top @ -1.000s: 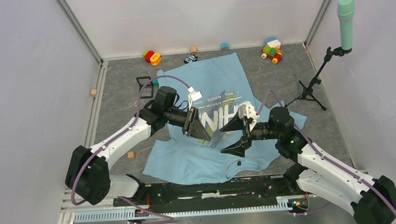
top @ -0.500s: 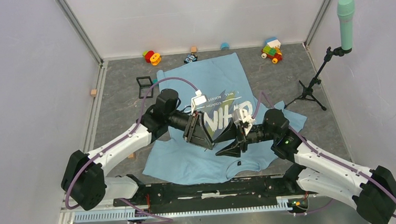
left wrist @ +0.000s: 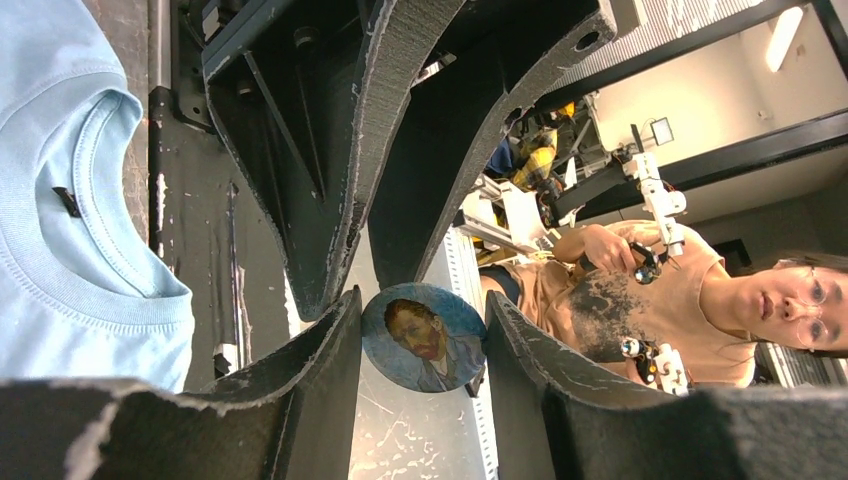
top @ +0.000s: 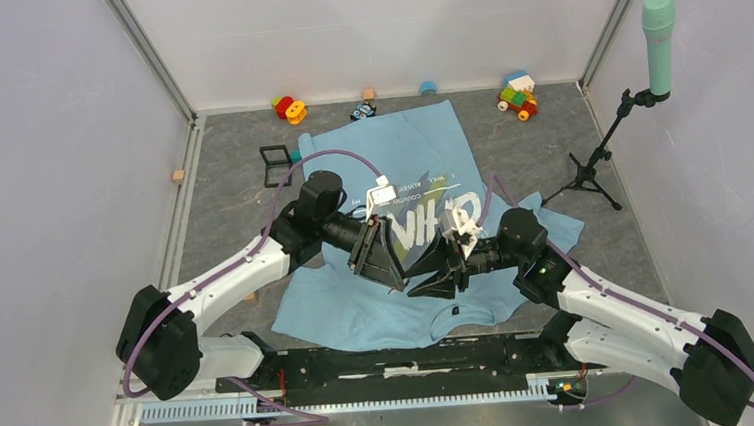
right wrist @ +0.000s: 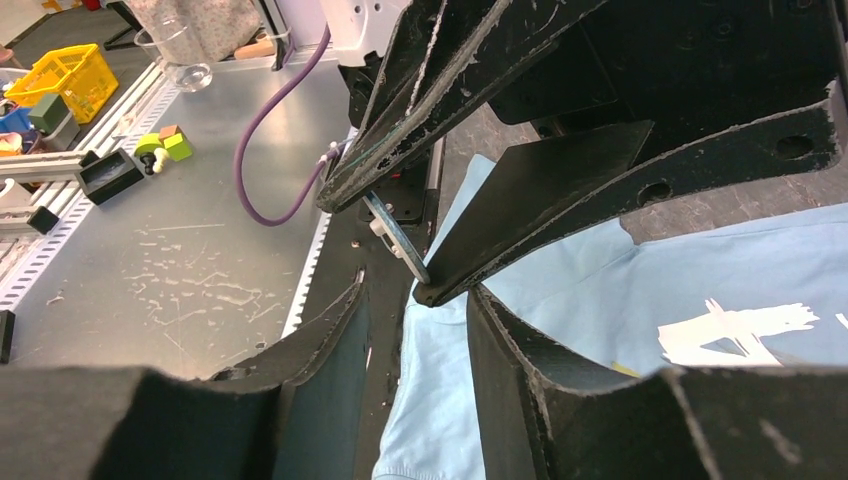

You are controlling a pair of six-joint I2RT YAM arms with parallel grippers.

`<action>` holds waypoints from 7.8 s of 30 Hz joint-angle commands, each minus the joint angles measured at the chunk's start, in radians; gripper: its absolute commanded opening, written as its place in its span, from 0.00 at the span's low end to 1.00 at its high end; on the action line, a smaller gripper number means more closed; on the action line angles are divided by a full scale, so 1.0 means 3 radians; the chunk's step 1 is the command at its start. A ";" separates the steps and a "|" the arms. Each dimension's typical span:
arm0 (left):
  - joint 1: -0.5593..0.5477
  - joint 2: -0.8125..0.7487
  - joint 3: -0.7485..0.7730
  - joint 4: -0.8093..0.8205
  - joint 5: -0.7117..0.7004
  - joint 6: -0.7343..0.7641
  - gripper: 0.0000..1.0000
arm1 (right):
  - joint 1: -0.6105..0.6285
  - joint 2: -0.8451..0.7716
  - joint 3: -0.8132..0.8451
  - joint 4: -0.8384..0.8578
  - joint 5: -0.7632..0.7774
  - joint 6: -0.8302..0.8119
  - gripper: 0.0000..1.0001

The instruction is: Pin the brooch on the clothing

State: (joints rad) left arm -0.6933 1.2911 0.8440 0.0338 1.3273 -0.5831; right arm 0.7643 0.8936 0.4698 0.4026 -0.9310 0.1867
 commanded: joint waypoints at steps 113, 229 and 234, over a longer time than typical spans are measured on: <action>-0.0598 -0.0699 0.0279 -0.1572 -0.2012 0.1754 0.02 | 0.0128 0.0227 0.0726 -0.1450 0.0462 -0.0237 0.13; -0.0140 -0.1756 -0.1476 -0.0785 -0.4118 -0.0552 0.02 | 0.1813 0.1638 0.0597 -0.0864 0.3996 0.0426 0.47; -0.0128 -0.1812 -0.1504 -0.0861 -0.4143 -0.0547 0.02 | 0.1824 0.1931 0.0726 -0.0793 0.3957 0.0365 0.44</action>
State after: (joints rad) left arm -0.7380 0.7689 0.3985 -0.2371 0.0971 -0.7223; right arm 1.3083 1.4292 0.6342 0.1200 0.2138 0.3195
